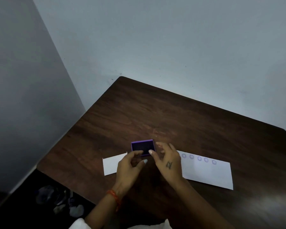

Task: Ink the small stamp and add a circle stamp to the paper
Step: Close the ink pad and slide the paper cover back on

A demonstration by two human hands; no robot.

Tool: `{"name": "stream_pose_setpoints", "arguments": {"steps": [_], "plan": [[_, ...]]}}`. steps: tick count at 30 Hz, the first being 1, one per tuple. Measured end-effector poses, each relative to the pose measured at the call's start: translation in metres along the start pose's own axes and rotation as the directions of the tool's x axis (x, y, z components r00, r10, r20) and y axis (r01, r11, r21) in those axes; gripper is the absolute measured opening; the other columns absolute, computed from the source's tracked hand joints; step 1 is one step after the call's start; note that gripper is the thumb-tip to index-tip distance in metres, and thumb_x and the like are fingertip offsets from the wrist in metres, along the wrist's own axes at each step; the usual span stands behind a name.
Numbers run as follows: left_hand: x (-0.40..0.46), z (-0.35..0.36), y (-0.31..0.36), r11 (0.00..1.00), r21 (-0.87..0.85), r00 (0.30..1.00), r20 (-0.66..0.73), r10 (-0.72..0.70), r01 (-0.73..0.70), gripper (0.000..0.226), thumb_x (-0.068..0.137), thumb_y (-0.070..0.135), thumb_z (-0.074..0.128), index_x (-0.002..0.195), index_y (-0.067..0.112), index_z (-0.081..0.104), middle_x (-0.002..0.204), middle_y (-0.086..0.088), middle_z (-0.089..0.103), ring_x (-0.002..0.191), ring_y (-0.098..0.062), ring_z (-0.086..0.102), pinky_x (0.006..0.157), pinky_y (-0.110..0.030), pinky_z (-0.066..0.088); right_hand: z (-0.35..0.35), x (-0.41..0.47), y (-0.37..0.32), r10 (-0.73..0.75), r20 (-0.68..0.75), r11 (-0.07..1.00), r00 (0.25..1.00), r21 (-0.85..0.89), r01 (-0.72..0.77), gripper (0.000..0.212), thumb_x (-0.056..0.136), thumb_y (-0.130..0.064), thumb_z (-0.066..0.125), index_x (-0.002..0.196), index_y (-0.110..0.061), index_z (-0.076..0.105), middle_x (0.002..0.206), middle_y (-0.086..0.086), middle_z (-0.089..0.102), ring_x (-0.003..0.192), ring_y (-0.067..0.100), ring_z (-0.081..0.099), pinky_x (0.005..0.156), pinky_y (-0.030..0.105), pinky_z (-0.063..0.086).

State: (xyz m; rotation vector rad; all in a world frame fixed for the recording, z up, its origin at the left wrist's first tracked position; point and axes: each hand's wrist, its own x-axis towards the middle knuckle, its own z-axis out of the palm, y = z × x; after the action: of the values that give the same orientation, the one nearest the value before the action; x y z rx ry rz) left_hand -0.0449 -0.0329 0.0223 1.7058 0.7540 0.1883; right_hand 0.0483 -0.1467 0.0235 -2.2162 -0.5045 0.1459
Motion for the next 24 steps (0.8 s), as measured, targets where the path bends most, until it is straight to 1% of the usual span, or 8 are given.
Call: {"name": "stream_pose_setpoints", "arguments": {"steps": [2,5,8,10,13,17,21,24], "plan": [[0.000,-0.010,0.000,1.000,-0.008,0.995,-0.092,0.029,-0.029,0.032,0.080,0.015,0.071,0.110,0.022,0.064,0.113,0.001,0.067,0.096,-0.006,0.063,0.077,-0.018,0.052,0.008,0.001,-0.011,-0.007,0.050,0.999,0.999,0.035,0.006,0.041,0.082,-0.041,0.063,0.118,-0.023,0.056,0.117,0.001,0.061,0.097,0.011,0.060,0.079,0.024,0.052],[0.001,-0.029,-0.004,0.996,0.053,0.962,-0.260,0.078,-0.067,0.032,0.082,0.012,0.068,0.112,0.020,0.063,0.117,-0.001,0.063,0.090,-0.004,0.060,0.074,-0.013,0.048,0.023,0.000,-0.024,-0.006,0.142,1.000,0.990,0.011,0.005,0.049,0.082,-0.048,0.059,0.125,-0.025,0.050,0.124,-0.001,0.058,0.102,0.011,0.059,0.084,0.031,0.053],[0.001,-0.048,-0.014,0.995,0.101,0.922,-0.386,0.021,0.019,0.039,0.084,0.010,0.065,0.121,0.018,0.057,0.129,-0.007,0.056,0.097,-0.012,0.057,0.081,-0.026,0.045,0.041,-0.005,-0.033,-0.036,0.212,0.999,0.977,-0.014,0.039,0.049,0.083,-0.047,0.059,0.125,-0.024,0.049,0.125,0.001,0.058,0.105,0.012,0.059,0.082,0.019,0.047],[0.001,-0.058,-0.021,0.987,0.117,0.907,-0.419,-0.047,0.106,0.043,0.086,0.011,0.063,0.126,0.017,0.053,0.135,-0.010,0.050,0.104,-0.017,0.055,0.088,-0.032,0.048,0.054,-0.009,-0.035,-0.028,0.260,0.999,0.965,-0.031,0.037,0.048,0.085,-0.044,0.059,0.126,-0.021,0.049,0.126,0.003,0.057,0.106,0.013,0.058,0.086,0.023,0.048],[0.001,-0.066,-0.031,0.965,0.160,0.907,-0.401,-0.130,0.210,0.047,0.086,0.012,0.062,0.132,0.012,0.048,0.137,-0.014,0.048,0.114,-0.027,0.055,0.098,-0.039,0.047,0.067,-0.014,-0.035,0.019,0.299,0.997,0.954,-0.076,0.004,0.046,0.084,-0.037,0.062,0.125,-0.020,0.051,0.125,0.004,0.056,0.107,0.015,0.057,0.091,0.029,0.050],[-0.001,-0.068,-0.041,0.936,0.175,0.913,-0.334,-0.235,0.305,0.052,0.085,0.016,0.064,0.133,0.008,0.046,0.135,-0.018,0.047,0.108,-0.030,0.060,0.097,-0.037,0.047,0.079,-0.019,-0.029,0.058,0.322,0.985,0.945,-0.173,-0.002,0.044,0.085,-0.028,0.063,0.126,-0.016,0.052,0.124,0.005,0.058,0.108,0.016,0.057,0.093,0.026,0.044],[-0.001,-0.066,-0.043,0.922,0.201,0.916,-0.303,-0.263,0.331,0.051,0.086,0.017,0.063,0.133,0.007,0.047,0.132,-0.019,0.047,0.105,-0.032,0.060,0.099,-0.036,0.046,0.083,-0.021,-0.027,0.060,0.336,0.976,0.940,-0.215,0.014,0.043,0.086,-0.023,0.062,0.127,-0.013,0.052,0.125,0.006,0.057,0.112,0.017,0.055,0.098,0.029,0.046],[0.000,-0.065,-0.043,0.923,0.215,0.930,-0.256,-0.263,0.320,0.046,0.087,0.016,0.061,0.130,0.005,0.051,0.130,-0.019,0.054,0.113,-0.033,0.056,0.101,-0.042,0.046,0.086,-0.022,-0.030,0.074,0.354,0.975,0.932,-0.223,0.007,0.045,0.086,-0.021,0.062,0.129,-0.014,0.050,0.129,0.005,0.056,0.117,0.017,0.052,0.100,0.029,0.044]]}}
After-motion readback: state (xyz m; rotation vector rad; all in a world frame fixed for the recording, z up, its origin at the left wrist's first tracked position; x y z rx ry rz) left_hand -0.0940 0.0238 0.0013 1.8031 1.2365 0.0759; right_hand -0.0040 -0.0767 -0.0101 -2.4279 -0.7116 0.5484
